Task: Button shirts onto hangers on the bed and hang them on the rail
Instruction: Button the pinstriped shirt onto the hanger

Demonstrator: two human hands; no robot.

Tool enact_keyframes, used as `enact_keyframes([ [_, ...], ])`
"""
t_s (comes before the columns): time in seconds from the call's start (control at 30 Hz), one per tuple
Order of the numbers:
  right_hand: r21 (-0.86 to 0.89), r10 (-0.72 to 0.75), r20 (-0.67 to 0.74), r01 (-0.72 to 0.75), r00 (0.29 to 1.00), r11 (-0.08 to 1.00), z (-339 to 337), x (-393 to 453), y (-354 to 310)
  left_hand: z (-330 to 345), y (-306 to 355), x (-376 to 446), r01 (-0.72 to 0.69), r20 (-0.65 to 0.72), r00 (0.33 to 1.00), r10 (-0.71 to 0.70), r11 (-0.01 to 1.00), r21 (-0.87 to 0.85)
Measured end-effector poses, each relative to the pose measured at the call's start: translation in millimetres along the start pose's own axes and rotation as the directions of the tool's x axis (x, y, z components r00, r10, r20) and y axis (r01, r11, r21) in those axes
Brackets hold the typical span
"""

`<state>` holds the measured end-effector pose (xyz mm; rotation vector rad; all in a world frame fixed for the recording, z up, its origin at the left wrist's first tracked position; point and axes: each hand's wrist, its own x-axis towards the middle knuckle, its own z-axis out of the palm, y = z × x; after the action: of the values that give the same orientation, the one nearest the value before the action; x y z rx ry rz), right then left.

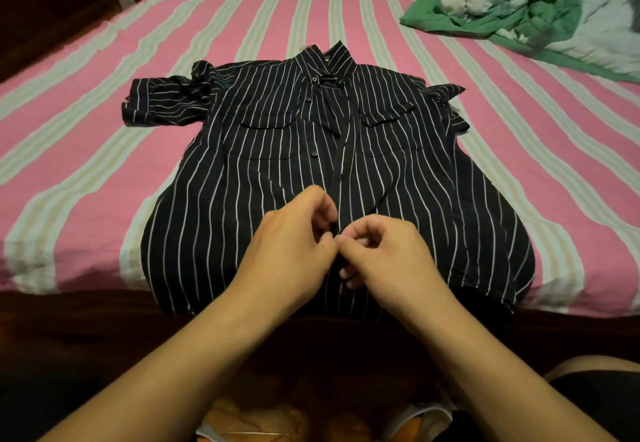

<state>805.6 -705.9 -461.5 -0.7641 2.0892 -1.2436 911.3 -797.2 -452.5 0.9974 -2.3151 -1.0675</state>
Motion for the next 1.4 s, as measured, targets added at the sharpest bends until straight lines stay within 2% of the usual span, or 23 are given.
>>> enact_keyframes([
  [0.13,-0.036,0.025,0.042,-0.024,0.999,0.999,-9.6,3.2,-3.3,-1.4,-0.6,1.3,0.036,-0.013,0.999,-0.036,0.999,0.026],
  [0.3,0.193,0.159,0.236,-0.207,0.959,0.959,-20.5,11.7,-7.7,1.1,0.2,1.5,0.041,0.009,0.999,-0.043,0.991,0.131],
  [0.37,0.181,0.18,0.282,-0.236,0.942,0.955,-24.1,13.7,-9.2,-0.5,0.0,2.8,0.073,0.072,0.994,-0.08,0.993,0.095],
  [0.4,0.094,0.171,0.27,-0.202,0.947,0.975,-24.5,14.3,-8.1,-1.6,0.2,3.5,0.112,0.117,0.986,-0.116,0.993,0.037],
  [0.43,-0.075,0.135,0.219,-0.122,0.966,0.99,-24.5,14.7,-6.2,-2.3,0.2,3.7,0.155,0.16,0.976,-0.15,0.988,-0.018],
  [0.47,-0.29,0.059,0.136,-0.018,0.989,0.957,-24.5,15.4,-3.0,-3.2,0.5,3.5,0.195,0.196,0.964,-0.181,0.98,-0.049],
  [0.5,-0.473,-0.053,0.05,0.07,0.997,0.878,-24.8,14.8,-1.0,-4.2,-0.4,3.8,0.225,0.23,0.951,-0.208,0.973,-0.051],
  [0.53,-0.577,-0.162,-0.03,0.116,0.986,0.809,-26.9,13.6,-1.8,-6.5,-1.0,3.8,0.25,0.264,0.936,-0.233,0.968,-0.034],
  [0.6,-0.624,-0.28,-0.122,0.146,0.952,0.767,-39.0,11.0,-6.6,-14.2,-4.1,4.2,0.26,0.32,0.911,-0.26,0.965,0.043],
  [0.63,-0.652,-0.282,-0.132,0.132,0.95,0.747,-46.8,11.0,-5.6,-19.5,-7.0,5.1,0.231,0.311,0.915,-0.255,0.966,0.114],
  [0.77,-0.816,-0.076,-0.193,-0.117,0.978,0.567,-72.1,7.7,11.0,-44.8,-19.4,7.3,0.048,0.106,0.988,-0.11,0.88,0.473],
  [0.83,-0.769,-0.061,-0.238,-0.15,0.969,0.622,-76.1,3.4,20.3,-49.2,-23.9,6.5,-0.007,0.161,0.983,-0.093,0.848,0.53],
  [0.9,-0.706,-0.126,-0.25,-0.092,0.96,0.702,-76.6,0.9,25.6,-47.5,-26.1,1.7,-0.042,0.227,0.968,-0.109,0.821,0.57],
  [0.97,-0.657,-0.171,-0.258,-0.042,0.951,0.753,-79.5,-0.3,29.3,-43.1,-26.3,-5.1,-0.106,0.239,0.969,-0.06,0.773,0.625],
  [1.07,-0.555,-0.155,-0.353,-0.073,0.923,0.829,-97.4,-7.8,29.8,-44.6,-27.3,-10.5,-0.111,0.209,0.977,-0.038,0.748,0.654],
  [1.1,-0.6,-0.178,-0.404,-0.113,0.897,0.792,-105.6,-11.6,33.8,-49.2,-29.9,-11.5,-0.076,0.196,0.978,-0.072,0.75,0.657],
  [1.13,-0.68,-0.189,-0.446,-0.193,0.875,0.708,-114.4,-15.3,39.6,-55.3,-33.6,-12.6,-0.028,0.17,0.979,-0.116,0.746,0.666],
  [1.2,-0.756,-0.122,-0.493,-0.355,0.861,0.551,-125.6,-22.8,49.2,-68.9,-45.9,-15.9,0.09,0.065,0.982,-0.176,0.744,0.662],
  [1.23,-0.754,-0.071,-0.5,-0.394,0.863,0.526,-127.8,-24.3,53.6,-75.8,-51.8,-18.9,0.158,-0.016,0.981,-0.194,0.742,0.651],
  [1.27,-0.734,-0.047,-0.499,-0.394,0.865,0.553,-128.1,-24.2,57.3,-81.6,-56.7,-21.9,0.225,-0.104,0.973,-0.207,0.729,0.646],
  [1.33,-0.648,-0.047,-0.5,-0.338,0.865,0.683,-126.1,-21.0,58.6,-90.6,-67.3,-25.7,0.333,-0.255,0.942,-0.218,0.687,0.645],
  [1.4,-0.552,-0.064,-0.511,-0.27,0.857,0.789,-125.0,-18.7,57.6,-96.9,-75.0,-25.2,0.439,-0.314,0.898,-0.308,0.669,0.599],
])
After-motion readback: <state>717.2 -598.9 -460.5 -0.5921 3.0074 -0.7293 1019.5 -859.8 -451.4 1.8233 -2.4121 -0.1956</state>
